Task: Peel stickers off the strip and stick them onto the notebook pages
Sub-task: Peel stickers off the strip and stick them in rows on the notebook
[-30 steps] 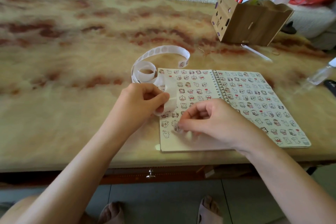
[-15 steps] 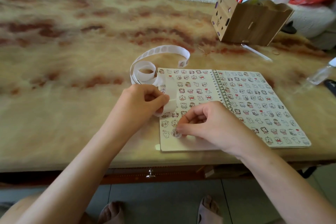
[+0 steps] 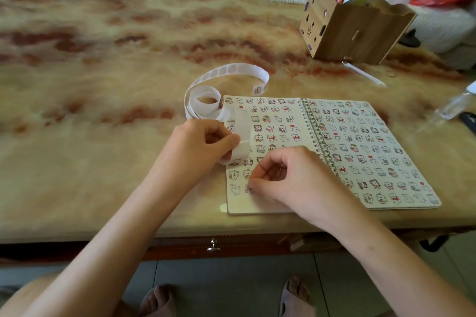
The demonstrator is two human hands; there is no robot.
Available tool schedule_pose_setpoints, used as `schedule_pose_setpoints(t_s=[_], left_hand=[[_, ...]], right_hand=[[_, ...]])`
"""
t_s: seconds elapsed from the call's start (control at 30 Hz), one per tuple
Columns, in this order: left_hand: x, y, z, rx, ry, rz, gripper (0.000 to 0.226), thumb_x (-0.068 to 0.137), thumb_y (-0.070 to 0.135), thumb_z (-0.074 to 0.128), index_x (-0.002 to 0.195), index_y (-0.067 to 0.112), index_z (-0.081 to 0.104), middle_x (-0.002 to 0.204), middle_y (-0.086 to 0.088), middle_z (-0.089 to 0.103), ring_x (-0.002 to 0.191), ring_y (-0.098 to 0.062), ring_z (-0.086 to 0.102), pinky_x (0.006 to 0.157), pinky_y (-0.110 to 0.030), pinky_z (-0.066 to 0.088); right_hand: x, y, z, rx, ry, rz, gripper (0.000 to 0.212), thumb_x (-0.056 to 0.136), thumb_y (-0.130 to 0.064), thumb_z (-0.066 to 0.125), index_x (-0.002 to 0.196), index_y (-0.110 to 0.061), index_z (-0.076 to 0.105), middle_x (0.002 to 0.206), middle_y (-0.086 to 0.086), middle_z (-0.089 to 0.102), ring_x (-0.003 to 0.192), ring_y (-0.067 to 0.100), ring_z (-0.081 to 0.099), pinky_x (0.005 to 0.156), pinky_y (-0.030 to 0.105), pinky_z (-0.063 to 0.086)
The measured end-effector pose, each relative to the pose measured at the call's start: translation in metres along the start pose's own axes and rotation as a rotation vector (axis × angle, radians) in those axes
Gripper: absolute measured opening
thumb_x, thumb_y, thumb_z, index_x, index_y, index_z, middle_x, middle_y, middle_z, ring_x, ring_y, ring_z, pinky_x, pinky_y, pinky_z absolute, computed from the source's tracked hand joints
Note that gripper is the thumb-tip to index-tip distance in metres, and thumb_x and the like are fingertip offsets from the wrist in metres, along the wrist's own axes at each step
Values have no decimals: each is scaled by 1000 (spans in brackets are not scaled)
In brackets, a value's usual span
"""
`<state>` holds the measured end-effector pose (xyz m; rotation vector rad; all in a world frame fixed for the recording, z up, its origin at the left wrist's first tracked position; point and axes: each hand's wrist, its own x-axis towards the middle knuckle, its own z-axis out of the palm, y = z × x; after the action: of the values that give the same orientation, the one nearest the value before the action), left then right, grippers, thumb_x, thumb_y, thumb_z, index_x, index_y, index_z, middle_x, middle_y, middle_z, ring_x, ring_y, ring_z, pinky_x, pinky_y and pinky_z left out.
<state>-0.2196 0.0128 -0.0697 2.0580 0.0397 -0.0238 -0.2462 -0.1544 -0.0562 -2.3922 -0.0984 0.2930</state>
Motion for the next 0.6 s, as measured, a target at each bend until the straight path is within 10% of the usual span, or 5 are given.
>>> schedule_pose_setpoints(t_s=[0.6], left_hand=[[-1,2,0,39,3,-9,18,85,27,65,70,17,68,59,6,68,55,-1,58,61,-19,44]], right_hand=[[11,6,-10,80,-137,-21,28,73,-36,80,87,-26,58,66,-10,50,58,6,44,63,29,39]])
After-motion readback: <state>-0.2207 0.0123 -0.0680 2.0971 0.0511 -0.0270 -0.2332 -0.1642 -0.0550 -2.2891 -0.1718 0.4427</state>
